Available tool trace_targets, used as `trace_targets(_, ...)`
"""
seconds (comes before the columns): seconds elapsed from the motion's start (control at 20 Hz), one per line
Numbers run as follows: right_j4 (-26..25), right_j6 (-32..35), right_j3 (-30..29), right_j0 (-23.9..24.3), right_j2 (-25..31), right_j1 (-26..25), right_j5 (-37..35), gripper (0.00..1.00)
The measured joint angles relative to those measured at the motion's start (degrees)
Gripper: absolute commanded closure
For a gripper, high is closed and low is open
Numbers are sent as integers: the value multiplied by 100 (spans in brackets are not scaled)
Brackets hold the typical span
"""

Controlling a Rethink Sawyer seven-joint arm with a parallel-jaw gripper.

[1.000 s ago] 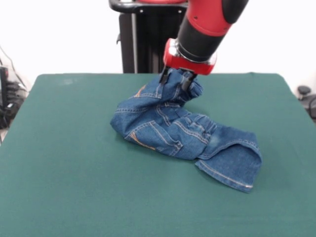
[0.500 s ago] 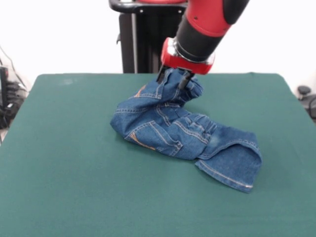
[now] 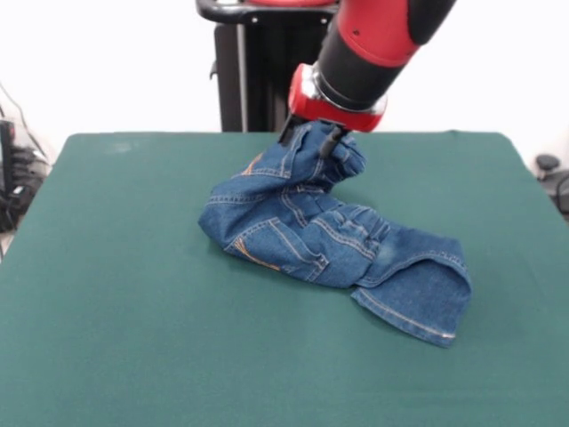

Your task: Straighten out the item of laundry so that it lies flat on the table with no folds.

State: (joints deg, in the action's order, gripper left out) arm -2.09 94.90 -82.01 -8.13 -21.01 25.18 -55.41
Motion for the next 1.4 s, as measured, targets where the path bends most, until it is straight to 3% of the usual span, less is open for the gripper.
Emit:
trace_targets(0.4,-29,0,92,52,42,10,-99,0)
trace_targets(0.45,-29,1,92,109,88,21,-99,100)
trace_targets(1.4,-32,1,14,743,720,336,-26,100)
